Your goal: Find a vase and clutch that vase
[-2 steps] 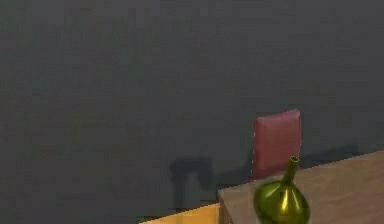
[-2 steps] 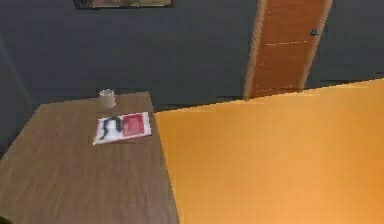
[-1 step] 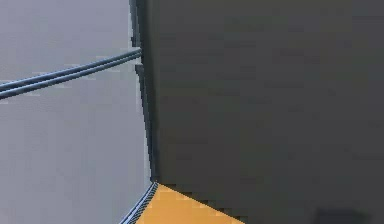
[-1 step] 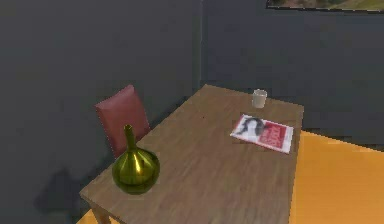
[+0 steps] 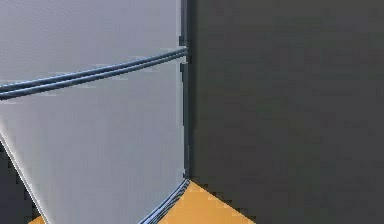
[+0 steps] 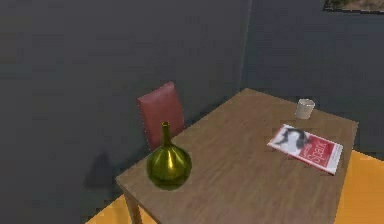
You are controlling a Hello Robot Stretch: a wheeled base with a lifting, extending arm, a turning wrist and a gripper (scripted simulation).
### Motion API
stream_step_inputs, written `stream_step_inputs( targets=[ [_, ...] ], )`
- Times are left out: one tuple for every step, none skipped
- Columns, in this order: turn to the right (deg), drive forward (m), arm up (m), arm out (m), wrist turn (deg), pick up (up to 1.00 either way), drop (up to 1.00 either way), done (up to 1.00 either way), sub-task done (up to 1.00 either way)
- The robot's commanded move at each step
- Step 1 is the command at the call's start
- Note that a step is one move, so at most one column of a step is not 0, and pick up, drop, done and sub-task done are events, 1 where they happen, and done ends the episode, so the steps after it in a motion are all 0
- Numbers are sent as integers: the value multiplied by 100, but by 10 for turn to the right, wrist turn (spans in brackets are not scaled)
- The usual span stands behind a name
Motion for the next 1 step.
stream_step_inputs(
  targets=[
    [0, 0, 50, 0, 0, 0, 0, 0, 0]
  ],
)
